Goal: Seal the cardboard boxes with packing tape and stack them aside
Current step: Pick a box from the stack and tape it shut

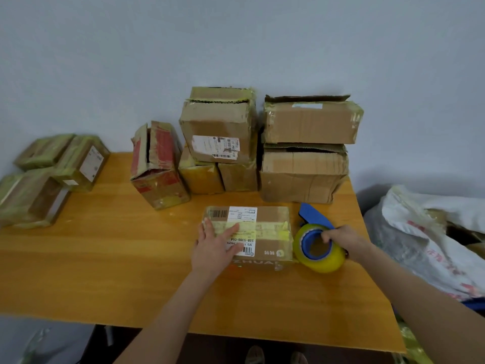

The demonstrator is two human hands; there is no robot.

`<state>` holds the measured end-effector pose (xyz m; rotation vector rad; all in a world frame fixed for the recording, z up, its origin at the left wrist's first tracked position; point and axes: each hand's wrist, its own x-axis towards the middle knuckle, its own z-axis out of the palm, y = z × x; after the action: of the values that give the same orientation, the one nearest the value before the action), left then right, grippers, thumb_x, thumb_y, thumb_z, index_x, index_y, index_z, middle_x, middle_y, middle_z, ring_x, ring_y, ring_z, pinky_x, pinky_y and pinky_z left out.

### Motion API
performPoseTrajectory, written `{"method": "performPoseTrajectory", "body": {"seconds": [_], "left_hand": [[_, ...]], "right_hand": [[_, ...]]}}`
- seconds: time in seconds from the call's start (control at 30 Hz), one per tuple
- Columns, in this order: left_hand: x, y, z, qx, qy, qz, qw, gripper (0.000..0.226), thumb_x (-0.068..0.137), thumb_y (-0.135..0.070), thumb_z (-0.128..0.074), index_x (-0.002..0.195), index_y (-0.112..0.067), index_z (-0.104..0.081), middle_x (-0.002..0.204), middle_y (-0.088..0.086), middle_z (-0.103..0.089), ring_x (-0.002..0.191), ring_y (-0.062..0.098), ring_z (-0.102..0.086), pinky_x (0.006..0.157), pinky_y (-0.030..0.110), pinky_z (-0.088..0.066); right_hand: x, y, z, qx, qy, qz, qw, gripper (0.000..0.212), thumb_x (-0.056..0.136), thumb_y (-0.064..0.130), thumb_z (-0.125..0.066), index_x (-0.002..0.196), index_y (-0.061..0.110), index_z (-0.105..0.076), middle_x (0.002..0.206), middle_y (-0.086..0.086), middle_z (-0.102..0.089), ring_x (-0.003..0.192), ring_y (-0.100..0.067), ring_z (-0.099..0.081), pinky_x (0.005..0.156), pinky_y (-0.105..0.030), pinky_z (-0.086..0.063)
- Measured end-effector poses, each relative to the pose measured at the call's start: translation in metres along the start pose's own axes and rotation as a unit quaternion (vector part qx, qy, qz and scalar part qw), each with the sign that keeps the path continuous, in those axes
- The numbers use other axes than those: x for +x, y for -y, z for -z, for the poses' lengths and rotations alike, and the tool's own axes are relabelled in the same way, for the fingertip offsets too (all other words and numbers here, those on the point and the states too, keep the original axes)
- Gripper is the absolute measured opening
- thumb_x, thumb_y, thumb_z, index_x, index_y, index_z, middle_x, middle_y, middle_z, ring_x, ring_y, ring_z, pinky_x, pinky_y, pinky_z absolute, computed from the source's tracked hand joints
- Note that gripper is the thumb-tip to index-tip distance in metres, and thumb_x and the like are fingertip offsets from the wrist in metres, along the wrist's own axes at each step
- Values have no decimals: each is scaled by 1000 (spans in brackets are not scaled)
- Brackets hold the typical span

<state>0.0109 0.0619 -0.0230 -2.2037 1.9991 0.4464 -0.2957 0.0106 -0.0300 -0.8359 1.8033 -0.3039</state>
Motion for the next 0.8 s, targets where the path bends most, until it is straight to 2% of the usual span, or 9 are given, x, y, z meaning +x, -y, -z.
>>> {"method": "performPoseTrajectory", "body": {"seconds": [0.07,0.13,0.23,0.3,0.4,0.57,0.67,0.73,0.8], "left_hand": [[-2,0,2,1,-1,2,1000,61,87,-73,-29,144,-57,-17,159,20,6,146,40,1,112,53,-27],[-3,-1,3,-6,-6,1,1000,61,87,-72,-31,144,-56,-18,159,19,6,146,39,0,112,52,-28],[-3,-11,3,-12,-16,-6,1000,60,88,-71,-35,144,-55,-21,160,18,3,147,37,-3,109,51,-33],[-3,-21,1,-21,-20,-13,1000,57,89,-68,-38,143,-55,-24,160,16,2,147,36,-5,106,49,-39],[-1,-19,-1,-42,-36,-23,998,53,91,-62,-43,141,-54,-30,161,12,-2,147,33,-8,103,46,-42],[-2,7,-2,-140,-50,-59,987,47,94,-35,-56,139,-44,-43,160,-3,-12,146,18,-18,100,37,-48],[0,21,0,-270,-41,-36,961,45,94,-19,-58,137,-29,-50,157,-7,-25,130,15,-46,98,35,-49],[2,31,4,-370,-100,24,923,37,95,-13,-55,131,-19,-58,146,-1,-45,117,17,-56,94,31,-49],[0,35,15,-454,-154,93,872,27,97,-16,-52,121,-14,-63,125,6,-62,105,17,-60,81,25,-50]], "right_hand": [[-14,5,16,61,21,5,998,14,76,-2,-64,79,5,-53,62,-9,-52,48,-22,-47,48,-29,-39],[-30,16,32,100,40,52,993,13,79,-3,-67,87,2,-58,66,-9,-59,51,-21,-55,48,-30,-45],[-54,42,46,107,62,139,982,25,79,7,-76,97,9,-58,84,-7,-66,72,-22,-61,66,-31,-48],[-65,63,43,105,85,172,976,39,77,13,-79,108,13,-55,98,-5,-66,82,-22,-64,69,-30,-48],[-81,90,20,12,103,238,966,57,70,14,-83,118,18,-52,107,-5,-63,91,-22,-66,72,-30,-51],[-90,110,-39,-154,122,334,922,59,72,16,-79,122,24,-48,109,1,-57,96,-17,-61,79,-30,-52],[-84,109,-58,-206,120,357,903,62,72,18,-80,122,28,-44,111,3,-54,98,-18,-59,83,-35,-53],[-81,109,-60,-221,119,357,900,65,69,24,-80,123,29,-43,112,2,-54,98,-18,-59,83,-36,-54],[-79,109,-58,-230,118,357,898,71,61,33,-77,123,30,-43,112,2,-54,98,-17,-60,84,-36,-54]]}}
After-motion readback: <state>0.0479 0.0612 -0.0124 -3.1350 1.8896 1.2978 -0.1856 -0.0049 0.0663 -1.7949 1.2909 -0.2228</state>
